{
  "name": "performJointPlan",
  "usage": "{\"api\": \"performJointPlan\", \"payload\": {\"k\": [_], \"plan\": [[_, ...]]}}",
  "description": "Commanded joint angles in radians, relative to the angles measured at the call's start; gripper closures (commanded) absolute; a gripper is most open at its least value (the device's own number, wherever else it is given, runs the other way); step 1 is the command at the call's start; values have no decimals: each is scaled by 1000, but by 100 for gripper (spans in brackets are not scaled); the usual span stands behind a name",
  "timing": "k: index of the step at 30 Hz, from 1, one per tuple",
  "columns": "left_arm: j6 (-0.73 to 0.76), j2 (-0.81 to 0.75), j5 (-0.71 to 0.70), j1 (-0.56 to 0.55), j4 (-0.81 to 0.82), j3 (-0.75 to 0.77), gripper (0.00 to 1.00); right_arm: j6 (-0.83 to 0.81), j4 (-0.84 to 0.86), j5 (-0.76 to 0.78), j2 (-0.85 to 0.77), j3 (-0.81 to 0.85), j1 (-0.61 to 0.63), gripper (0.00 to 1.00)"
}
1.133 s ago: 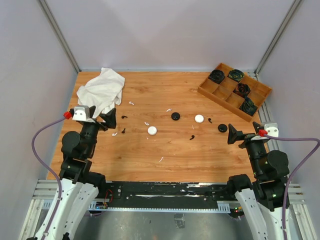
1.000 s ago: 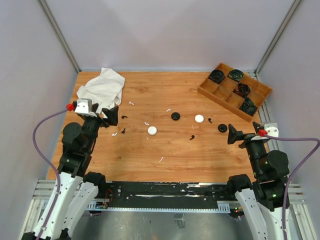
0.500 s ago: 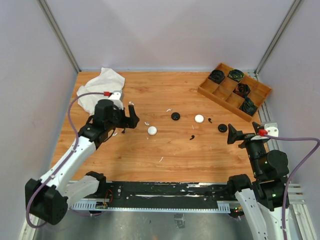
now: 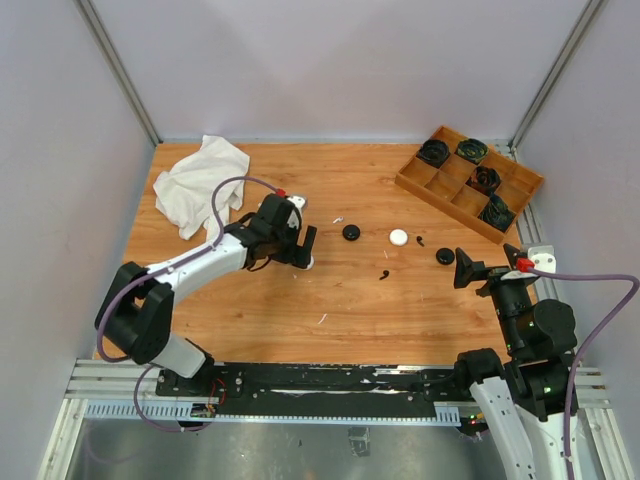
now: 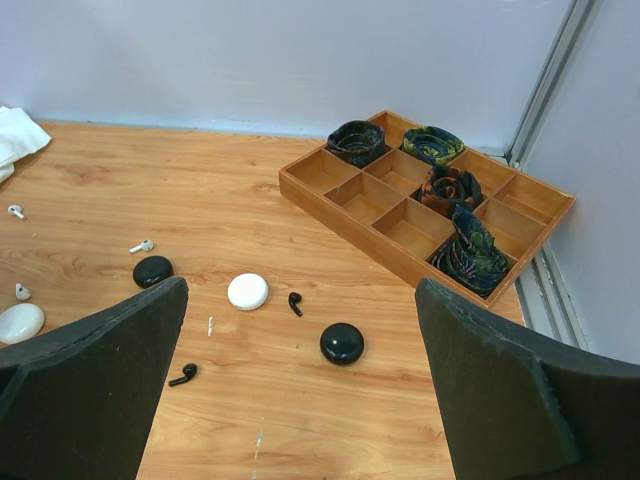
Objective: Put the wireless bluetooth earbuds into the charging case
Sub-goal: Pick up the charging case at the center of the board.
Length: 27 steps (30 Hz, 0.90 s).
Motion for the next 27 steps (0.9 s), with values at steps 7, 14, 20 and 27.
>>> {"api": "performJointPlan", "payload": {"k": [7,14,20,27], "plan": [[85,207,13,-10,-77,166,12,-2,27,-8,8,-9,-12,2],[81,274,36,-12,-98,194,19,-2,28,0,9,-11,-11,1],[83,320,35,-12,-96,208,24,-2,28,0,7,-12,-11,1],[87,366,59,-13,-82,234,28,-2,28,-6,10,-10,-12,1]]}}
